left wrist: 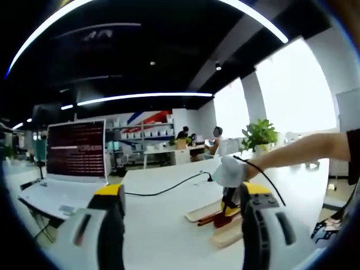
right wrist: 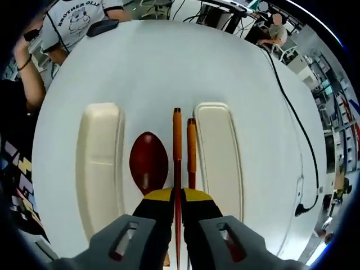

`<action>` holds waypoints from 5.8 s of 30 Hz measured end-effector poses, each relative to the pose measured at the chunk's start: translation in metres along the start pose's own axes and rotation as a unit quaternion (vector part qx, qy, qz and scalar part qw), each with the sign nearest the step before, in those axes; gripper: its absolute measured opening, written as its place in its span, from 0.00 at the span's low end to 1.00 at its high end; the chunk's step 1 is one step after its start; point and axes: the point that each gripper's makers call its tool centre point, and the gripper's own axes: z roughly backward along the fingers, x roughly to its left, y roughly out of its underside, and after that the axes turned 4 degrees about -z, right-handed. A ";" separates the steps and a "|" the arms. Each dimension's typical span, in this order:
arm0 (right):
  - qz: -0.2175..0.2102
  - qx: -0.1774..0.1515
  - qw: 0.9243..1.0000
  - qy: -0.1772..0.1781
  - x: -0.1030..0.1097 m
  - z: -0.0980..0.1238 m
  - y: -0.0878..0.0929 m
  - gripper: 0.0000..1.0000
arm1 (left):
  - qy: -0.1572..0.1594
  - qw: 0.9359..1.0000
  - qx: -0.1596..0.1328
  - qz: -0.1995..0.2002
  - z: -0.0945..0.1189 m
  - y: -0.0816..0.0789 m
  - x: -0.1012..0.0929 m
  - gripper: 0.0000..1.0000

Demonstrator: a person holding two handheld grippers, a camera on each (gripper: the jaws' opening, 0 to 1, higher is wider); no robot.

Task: Arrange the utensils inside the cutlery case until each visible utensil rests in its matching compartment.

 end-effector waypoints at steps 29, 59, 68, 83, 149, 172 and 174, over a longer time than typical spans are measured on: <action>-0.014 -0.023 0.999 -0.031 0.074 0.075 -0.007 0.02 | -0.020 1.000 0.010 0.007 0.003 0.005 0.016 0.89; -0.005 -0.021 0.994 -0.108 0.091 0.030 0.004 0.03 | -0.007 1.000 0.019 -0.001 -0.004 0.009 0.005 0.89; -0.008 -0.026 0.995 -0.098 0.086 0.031 0.000 0.05 | -0.003 1.000 0.024 -0.002 -0.007 0.011 0.003 0.89; -0.022 -0.068 0.997 -0.034 0.013 0.036 0.009 0.07 | 0.002 0.999 -0.014 0.036 -0.007 -0.002 0.001 0.89; -0.020 -0.044 0.997 -0.053 -0.009 -0.003 0.008 0.04 | 0.008 1.000 0.007 0.016 -0.007 0.007 0.000 0.87; -0.032 -0.030 0.999 -0.017 -0.016 0.008 -0.005 0.02 | 0.001 1.000 0.009 0.022 -0.006 0.010 0.009 0.87; -0.032 -0.039 0.999 -0.017 -0.016 0.017 -0.010 0.02 | 0.001 1.000 0.009 0.023 -0.006 0.010 0.009 0.87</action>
